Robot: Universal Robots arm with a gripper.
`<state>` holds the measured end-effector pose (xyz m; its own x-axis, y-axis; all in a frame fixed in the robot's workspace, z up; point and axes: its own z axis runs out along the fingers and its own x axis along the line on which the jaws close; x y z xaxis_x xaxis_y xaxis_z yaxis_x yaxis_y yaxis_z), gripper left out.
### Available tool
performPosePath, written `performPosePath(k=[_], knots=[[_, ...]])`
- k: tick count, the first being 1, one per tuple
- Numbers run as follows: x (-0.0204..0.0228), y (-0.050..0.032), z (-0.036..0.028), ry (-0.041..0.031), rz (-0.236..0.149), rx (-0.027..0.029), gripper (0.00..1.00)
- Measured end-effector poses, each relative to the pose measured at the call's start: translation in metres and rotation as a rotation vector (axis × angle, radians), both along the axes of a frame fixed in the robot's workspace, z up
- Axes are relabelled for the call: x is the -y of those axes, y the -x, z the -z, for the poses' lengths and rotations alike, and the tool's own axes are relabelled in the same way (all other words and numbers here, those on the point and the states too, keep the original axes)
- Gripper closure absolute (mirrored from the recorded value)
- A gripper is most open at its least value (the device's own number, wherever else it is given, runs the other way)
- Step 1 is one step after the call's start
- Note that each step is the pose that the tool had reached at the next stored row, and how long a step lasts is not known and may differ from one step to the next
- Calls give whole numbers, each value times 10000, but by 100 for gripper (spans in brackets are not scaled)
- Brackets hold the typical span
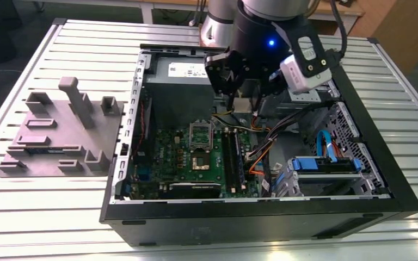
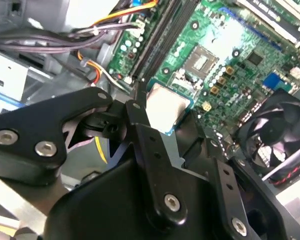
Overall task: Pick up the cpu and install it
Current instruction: 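Place the cpu into insertion slot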
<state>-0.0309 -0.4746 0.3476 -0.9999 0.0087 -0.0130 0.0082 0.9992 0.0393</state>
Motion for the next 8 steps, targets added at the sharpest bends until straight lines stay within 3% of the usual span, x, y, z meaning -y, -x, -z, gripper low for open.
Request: performPosePath(k=[5, 8], knots=[[30, 54, 92, -31, -190, 0, 53], [31, 56, 99, -31, -214, 0, 53]])
